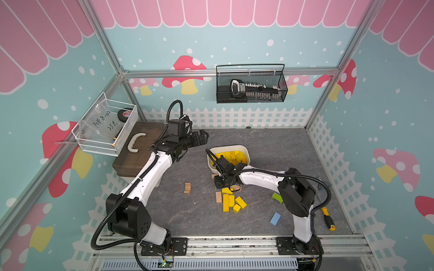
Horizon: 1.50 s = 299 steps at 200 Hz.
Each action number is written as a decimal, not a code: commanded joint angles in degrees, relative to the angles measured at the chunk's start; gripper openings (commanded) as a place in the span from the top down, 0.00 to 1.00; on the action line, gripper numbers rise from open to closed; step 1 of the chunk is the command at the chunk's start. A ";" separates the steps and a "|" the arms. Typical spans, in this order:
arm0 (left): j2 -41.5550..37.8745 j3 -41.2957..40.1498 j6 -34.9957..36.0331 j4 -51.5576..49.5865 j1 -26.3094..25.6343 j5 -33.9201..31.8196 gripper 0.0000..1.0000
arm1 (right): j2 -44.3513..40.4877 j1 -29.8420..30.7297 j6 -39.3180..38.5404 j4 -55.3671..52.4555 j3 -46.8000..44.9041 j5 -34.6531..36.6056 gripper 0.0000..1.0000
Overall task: Pick out the yellow building blocks
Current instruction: Pick up the building block from the center of the board, then place the building block in the storage box.
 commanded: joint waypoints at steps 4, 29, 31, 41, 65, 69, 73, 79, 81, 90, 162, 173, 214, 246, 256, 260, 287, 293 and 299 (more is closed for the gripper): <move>0.58 1.81 -0.47 -0.81 0.37 0.97 0.00 | -2.04 0.41 -0.65 -2.33 1.69 1.19 0.74; 0.66 1.81 -0.48 -0.81 0.39 1.09 0.00 | -4.25 -0.25 -0.87 -2.58 2.63 1.25 0.75; 0.66 1.81 -0.48 -0.81 0.38 1.12 0.00 | -4.35 -0.34 -0.87 -2.58 2.77 1.31 0.75; 0.75 1.80 -0.57 -0.81 0.38 1.24 0.01 | -4.73 -0.77 -1.05 -2.66 3.41 1.51 0.75; 0.75 1.90 -0.57 -0.83 0.38 1.42 0.00 | -4.42 -1.92 -1.77 -3.87 6.11 1.97 0.74; 0.75 1.90 -0.57 -0.83 0.38 1.47 0.00 | -4.26 -2.10 -1.87 -4.11 6.67 2.06 0.74; 0.69 1.90 -0.49 -0.83 0.38 1.49 0.00 | -4.09 -2.27 -1.92 -4.31 7.21 2.09 0.75; 0.66 1.90 -0.48 -0.81 0.38 1.58 0.00 | -3.78 -2.49 -2.04 -4.59 7.95 2.13 0.74; 0.66 1.90 -0.48 -0.76 0.38 1.59 0.00 | -3.68 -2.57 -2.04 -4.69 8.17 2.12 0.75; 0.65 1.90 -0.48 -0.82 0.38 1.52 0.00 | -3.28 -2.85 -2.09 -5.02 9.20 2.28 0.75; 0.59 2.03 -0.52 -0.81 0.56 1.91 0.00 | 1.28 -4.88 -1.93 -5.80 13.81 1.96 0.75; 0.66 2.06 -0.42 -0.81 0.56 2.27 0.00 | 1.86 -5.04 -1.98 -6.01 14.47 1.83 0.75; 0.58 2.08 -0.15 -0.65 0.58 3.00 0.01 | 4.81 -5.84 -2.02 -6.55 17.17 1.34 0.74; 0.64 2.08 -0.13 -0.67 0.64 3.09 0.00 | 7.59 -6.29 -1.69 -7.11 19.44 0.12 0.74; 0.66 2.08 -0.14 -0.67 0.64 3.06 0.01 | 8.23 -6.28 -1.67 -7.33 20.10 -0.08 0.74; 0.64 2.08 -0.14 -0.64 0.60 3.08 0.00 | 8.50 -6.28 -1.66 -7.39 20.30 -0.13 0.74; 0.76 2.09 -0.22 -0.63 0.64 3.24 0.00 | 9.82 -6.31 -1.66 -7.99 21.46 -0.45 0.73; 0.84 2.16 -0.22 -0.63 0.72 3.26 0.00 | 9.98 -6.41 -1.69 -8.03 21.48 -0.43 0.73; 0.84 2.16 -0.22 -0.65 0.73 3.31 0.00 | 10.11 -6.44 -1.64 -8.01 21.48 -0.56 0.73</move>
